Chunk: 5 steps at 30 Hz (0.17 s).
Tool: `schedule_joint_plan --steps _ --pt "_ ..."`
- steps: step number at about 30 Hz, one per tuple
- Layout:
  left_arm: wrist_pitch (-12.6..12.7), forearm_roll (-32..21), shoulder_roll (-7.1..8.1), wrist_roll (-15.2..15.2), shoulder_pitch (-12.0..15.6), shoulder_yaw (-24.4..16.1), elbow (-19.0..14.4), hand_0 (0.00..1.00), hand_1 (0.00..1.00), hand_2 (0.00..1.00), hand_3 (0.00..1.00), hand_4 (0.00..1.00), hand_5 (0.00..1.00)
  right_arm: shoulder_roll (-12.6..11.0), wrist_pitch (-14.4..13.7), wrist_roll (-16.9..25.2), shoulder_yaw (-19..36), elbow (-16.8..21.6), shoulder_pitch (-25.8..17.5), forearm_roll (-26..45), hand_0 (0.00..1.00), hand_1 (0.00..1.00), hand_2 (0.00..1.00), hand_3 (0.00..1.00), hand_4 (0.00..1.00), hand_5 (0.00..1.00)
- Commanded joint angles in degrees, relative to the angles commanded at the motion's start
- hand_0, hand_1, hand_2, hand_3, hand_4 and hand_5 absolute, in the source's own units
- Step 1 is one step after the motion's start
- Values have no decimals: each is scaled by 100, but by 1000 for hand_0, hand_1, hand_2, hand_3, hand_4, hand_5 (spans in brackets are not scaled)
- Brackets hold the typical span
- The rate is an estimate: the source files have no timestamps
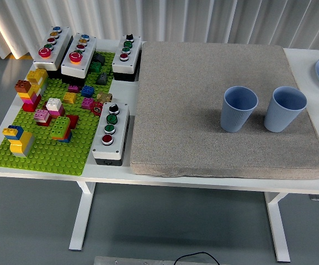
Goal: Pick cup pour cup place
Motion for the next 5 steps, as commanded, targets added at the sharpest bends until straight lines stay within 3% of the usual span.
schedule_joint_plan --steps 5 --pt "-4 -10 4 -3 -3 17 0 719 779 821 680 512 942 -4 -1 -2 6 -1 2 0 954 844 857 868 774 998"
